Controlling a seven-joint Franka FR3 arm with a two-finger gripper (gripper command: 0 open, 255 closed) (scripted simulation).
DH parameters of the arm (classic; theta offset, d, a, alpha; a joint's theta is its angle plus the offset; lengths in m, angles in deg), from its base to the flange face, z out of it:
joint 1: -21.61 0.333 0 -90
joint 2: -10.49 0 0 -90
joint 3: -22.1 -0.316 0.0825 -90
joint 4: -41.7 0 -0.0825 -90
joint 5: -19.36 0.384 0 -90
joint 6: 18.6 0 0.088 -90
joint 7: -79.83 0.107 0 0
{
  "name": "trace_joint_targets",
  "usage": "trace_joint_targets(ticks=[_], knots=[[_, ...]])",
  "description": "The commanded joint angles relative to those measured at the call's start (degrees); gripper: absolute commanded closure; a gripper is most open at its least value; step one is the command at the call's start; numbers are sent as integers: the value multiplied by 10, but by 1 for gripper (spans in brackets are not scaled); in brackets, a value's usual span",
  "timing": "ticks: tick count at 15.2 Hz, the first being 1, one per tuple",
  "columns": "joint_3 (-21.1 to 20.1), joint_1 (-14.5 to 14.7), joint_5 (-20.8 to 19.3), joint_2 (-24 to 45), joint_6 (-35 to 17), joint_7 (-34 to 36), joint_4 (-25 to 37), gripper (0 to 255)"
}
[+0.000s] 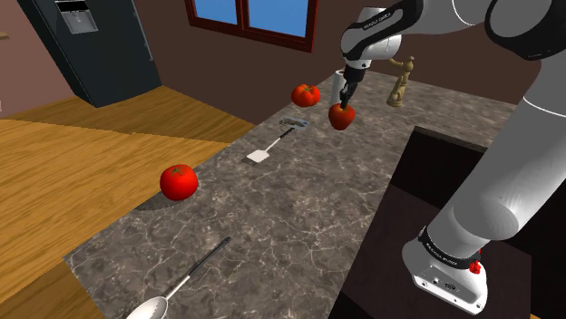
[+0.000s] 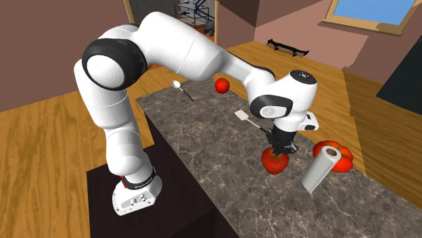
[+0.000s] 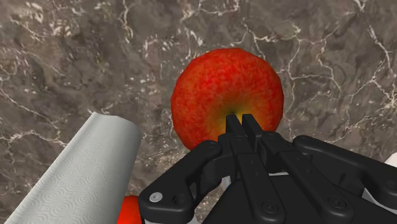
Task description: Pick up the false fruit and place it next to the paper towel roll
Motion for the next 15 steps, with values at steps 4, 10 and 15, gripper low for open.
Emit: trace_joint_targets(ticks=[4,10,15], knots=[[0,0,0,0,0,0,0,0],[1,1,-19,-33,67,13,37,0],[1,1,-19,-33,67,13,37,0]])
